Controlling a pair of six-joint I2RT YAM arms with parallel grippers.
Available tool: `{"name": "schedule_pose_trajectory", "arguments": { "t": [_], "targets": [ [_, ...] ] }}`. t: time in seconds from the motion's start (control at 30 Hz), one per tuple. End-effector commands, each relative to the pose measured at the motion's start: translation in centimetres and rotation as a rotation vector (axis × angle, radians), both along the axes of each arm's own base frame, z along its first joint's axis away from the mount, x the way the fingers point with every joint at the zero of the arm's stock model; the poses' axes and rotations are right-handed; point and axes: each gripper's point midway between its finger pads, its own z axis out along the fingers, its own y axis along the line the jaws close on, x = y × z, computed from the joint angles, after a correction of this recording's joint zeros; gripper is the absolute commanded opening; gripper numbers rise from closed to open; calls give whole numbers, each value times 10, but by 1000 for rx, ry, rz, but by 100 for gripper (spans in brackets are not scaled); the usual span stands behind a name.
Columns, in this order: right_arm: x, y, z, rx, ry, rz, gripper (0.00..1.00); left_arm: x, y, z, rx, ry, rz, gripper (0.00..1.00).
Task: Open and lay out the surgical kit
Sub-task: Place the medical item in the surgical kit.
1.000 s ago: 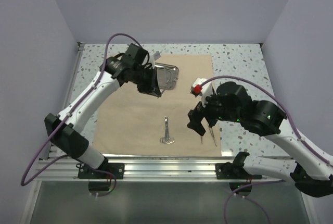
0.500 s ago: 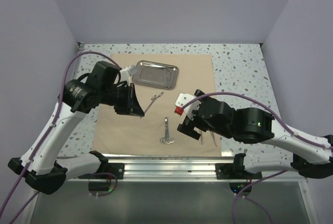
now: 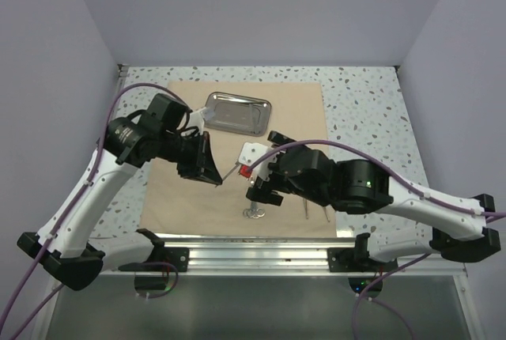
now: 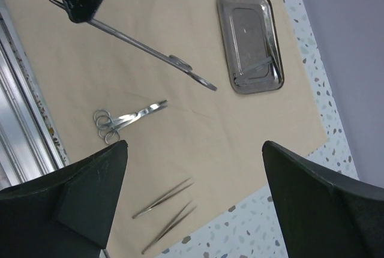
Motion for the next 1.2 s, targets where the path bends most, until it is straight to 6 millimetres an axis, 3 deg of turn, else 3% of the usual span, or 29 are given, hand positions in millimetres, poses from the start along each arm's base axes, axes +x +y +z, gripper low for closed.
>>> {"name": "schedule_pose_trajectory", "arguments": {
  "t": [0.0,0.17,0.37,0.63,0.77,0.93,1.17],
  "targets": [
    [0,35,26,90,-52,92,98,-6,-9,19,-71,-10,-70,0],
    [4,64,28,85,-78,134,98,-8,-12,21,-89,-1,-99,0],
    [7,84,33,101,-93,162,98,-13,-14,21,-109,9,-133,0],
    [4,107,21,86,-49,197,98,-13,-19,31,-143,2,-162,0],
    [2,101,26,86,-37,184,98,-12,-20,34,-150,-9,-170,0],
    [-5,75,39,126,-12,162,98,-12,-19,32,-144,-11,-170,0],
    [-24,67,23,105,105,201,98,-10,-21,33,-146,-12,-180,0]
  ]
}}
